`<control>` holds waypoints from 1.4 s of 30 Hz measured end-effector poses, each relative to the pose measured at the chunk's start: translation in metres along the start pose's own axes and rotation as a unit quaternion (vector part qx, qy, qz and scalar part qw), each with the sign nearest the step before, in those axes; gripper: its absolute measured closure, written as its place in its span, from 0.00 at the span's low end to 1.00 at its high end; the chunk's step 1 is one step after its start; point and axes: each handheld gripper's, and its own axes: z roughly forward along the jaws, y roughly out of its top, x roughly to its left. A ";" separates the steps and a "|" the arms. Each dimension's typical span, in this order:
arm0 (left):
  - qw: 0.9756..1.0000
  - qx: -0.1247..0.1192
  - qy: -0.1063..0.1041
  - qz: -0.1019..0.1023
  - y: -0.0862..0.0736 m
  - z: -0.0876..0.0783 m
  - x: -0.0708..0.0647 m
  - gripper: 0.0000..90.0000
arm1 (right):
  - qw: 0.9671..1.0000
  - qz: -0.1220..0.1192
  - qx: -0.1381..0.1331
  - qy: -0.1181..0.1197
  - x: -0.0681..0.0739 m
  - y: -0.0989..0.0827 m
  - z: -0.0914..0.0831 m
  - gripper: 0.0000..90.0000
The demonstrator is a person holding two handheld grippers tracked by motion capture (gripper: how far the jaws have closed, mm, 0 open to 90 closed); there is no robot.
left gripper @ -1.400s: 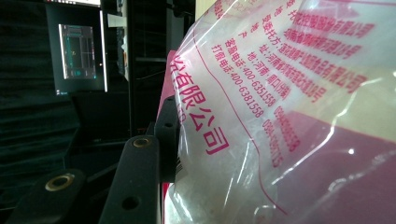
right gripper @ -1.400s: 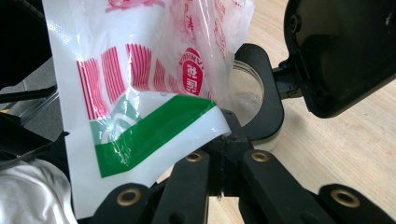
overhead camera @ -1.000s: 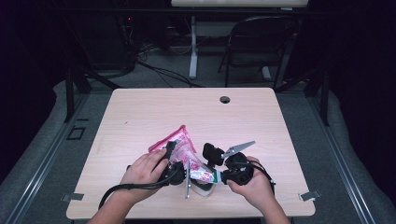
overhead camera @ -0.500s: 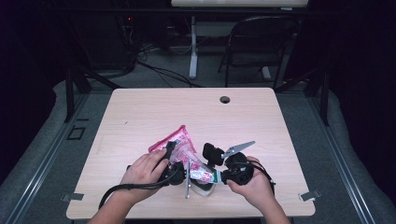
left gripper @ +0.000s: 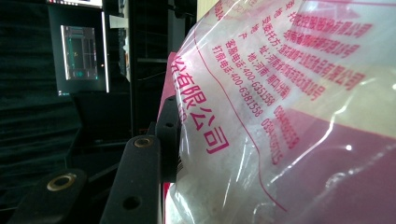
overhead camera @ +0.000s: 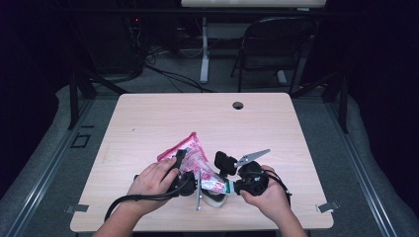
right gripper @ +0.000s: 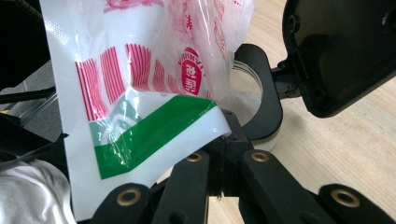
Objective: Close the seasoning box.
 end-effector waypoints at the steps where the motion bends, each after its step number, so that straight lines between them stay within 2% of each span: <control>1: 1.000 0.001 -0.001 0.001 0.000 0.000 0.000 0.71 | 1.000 0.000 0.000 0.001 0.000 0.000 0.000 1.00; 42: 1.000 -0.001 0.008 0.012 0.005 -0.006 0.003 0.71 | 1.000 0.006 0.002 0.001 -0.004 -0.002 0.000 1.00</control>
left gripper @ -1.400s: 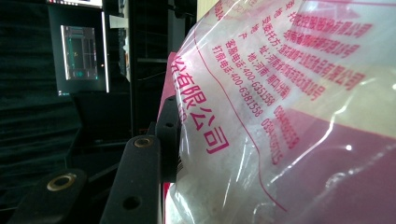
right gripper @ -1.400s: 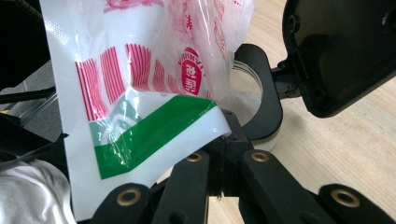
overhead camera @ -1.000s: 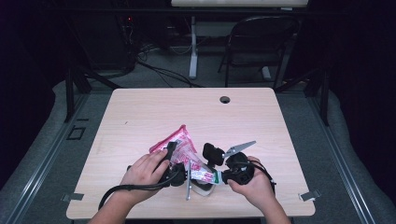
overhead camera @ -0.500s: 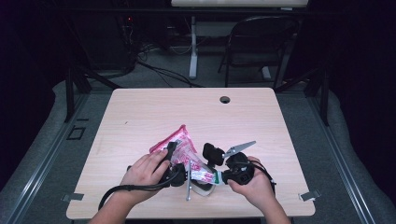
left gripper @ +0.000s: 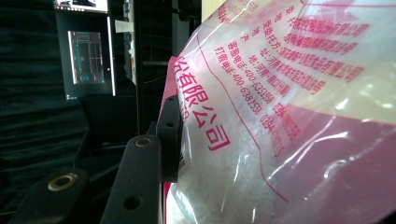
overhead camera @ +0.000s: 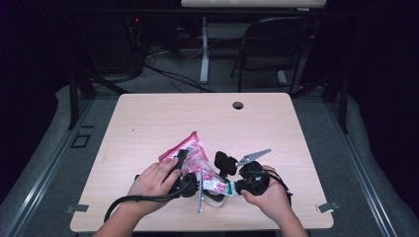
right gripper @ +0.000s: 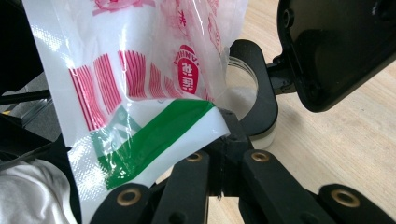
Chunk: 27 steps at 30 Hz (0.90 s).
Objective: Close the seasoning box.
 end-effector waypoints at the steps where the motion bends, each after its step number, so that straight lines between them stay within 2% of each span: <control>1: 1.000 -0.001 0.001 0.000 0.000 0.000 0.000 0.72 | 1.000 0.000 0.000 0.000 0.000 0.000 0.000 1.00; 27: 1.000 -0.003 0.005 0.003 0.001 -0.001 0.001 0.72 | 1.000 0.001 -0.001 0.000 0.000 0.000 0.000 1.00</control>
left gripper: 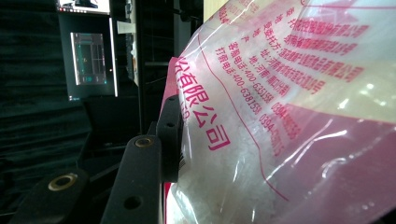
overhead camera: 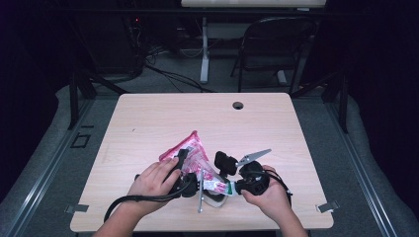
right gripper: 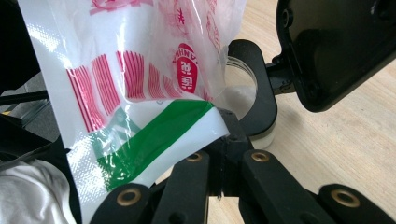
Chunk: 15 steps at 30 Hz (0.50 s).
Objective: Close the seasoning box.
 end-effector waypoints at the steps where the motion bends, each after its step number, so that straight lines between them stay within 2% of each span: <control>1: 1.000 0.002 -0.001 0.001 0.000 0.000 0.000 0.72 | 1.000 0.000 0.000 0.000 0.000 0.000 0.000 1.00; 15: 1.000 0.002 0.002 0.005 0.002 -0.001 0.000 0.72 | 1.000 -0.001 -0.001 0.003 -0.001 0.000 -0.001 1.00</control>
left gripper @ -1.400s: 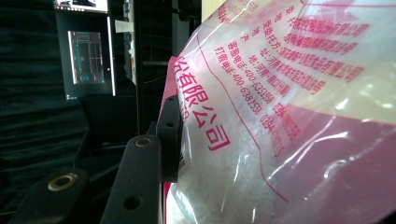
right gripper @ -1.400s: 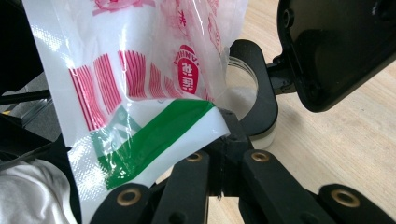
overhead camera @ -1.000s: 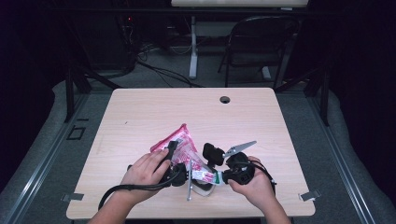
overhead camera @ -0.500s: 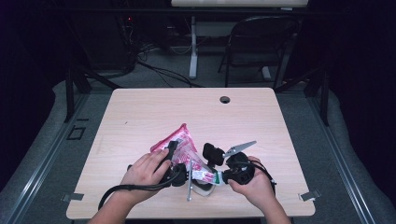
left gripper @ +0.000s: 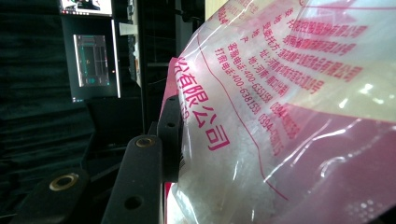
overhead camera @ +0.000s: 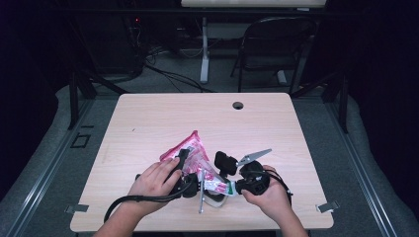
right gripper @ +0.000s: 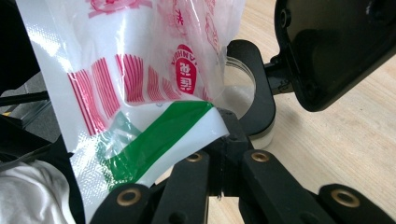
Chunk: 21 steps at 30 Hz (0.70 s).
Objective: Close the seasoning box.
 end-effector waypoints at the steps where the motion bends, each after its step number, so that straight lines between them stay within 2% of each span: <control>1: 1.000 0.000 0.001 0.000 0.000 0.000 0.000 0.72 | 1.000 0.000 0.000 0.000 0.000 0.000 0.000 1.00; 21: 1.000 -0.004 0.005 0.003 0.001 -0.002 0.002 0.72 | 1.000 0.000 -0.002 -0.001 0.000 0.000 -0.001 1.00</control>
